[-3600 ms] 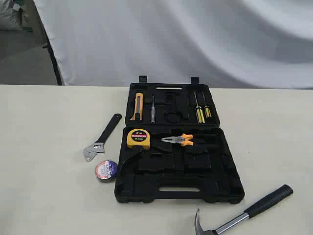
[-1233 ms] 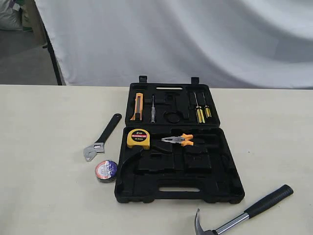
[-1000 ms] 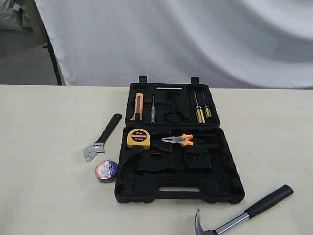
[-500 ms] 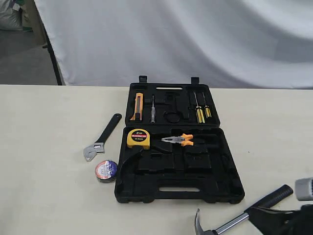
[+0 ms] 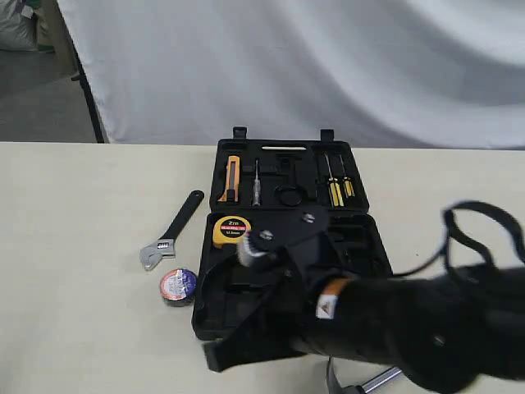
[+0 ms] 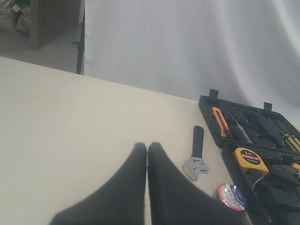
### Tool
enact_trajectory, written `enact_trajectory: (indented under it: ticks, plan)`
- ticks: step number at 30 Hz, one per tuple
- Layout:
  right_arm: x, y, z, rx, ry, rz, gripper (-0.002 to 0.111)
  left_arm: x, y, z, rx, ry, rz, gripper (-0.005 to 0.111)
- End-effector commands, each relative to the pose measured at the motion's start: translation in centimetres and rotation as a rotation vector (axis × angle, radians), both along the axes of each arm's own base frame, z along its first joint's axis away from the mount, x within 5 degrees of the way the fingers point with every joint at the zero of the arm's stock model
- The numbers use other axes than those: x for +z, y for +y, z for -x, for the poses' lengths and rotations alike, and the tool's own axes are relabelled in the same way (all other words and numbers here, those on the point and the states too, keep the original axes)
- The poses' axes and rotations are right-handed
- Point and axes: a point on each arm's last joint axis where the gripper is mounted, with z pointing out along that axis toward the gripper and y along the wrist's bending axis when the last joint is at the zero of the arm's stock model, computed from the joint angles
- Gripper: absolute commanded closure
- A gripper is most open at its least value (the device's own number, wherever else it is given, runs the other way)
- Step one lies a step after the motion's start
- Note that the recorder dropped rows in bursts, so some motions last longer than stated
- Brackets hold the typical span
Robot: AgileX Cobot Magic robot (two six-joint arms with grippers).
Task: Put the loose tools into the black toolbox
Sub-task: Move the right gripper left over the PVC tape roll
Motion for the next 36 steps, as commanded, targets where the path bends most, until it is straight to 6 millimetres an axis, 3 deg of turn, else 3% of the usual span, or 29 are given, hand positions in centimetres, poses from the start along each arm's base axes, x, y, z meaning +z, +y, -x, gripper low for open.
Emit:
enact_trajectory:
  ticks: [1,4,8,15,24,30,36]
  plan:
    - [0.0,4.8,-2.1,0.113,0.050,0.081,0.084,0.2,0.1,0.1,0.026,-0.013,-0.002,0.106]
    - [0.3,7.8,-3.7,0.185,0.008,0.102,0.059,0.2,0.1,0.1,0.026,-0.013,-0.002,0.106]
    - [0.3,10.8,-5.4,0.320,-0.049,0.201,0.044,0.2,0.1,0.1,0.026,-0.013,-0.002,0.106]
    - [-1.4,14.9,-8.4,0.442,-0.029,0.404,0.043,0.2,0.1,0.1,0.026,-0.013,-0.002,0.106]
    - [-4.4,15.5,-13.4,0.293,0.059,0.546,0.043,0.2,0.1,0.1,0.026,-0.013,-0.002,0.106]
    - [-6.9,15.4,-13.7,0.275,0.111,0.574,0.043,0.2,0.1,0.1,0.026,-0.013,-0.002,0.106]
    - [-7.1,15.9,-13.0,0.287,0.132,0.574,0.043,0.2,0.1,0.1,0.026,-0.013,-0.002,0.106]
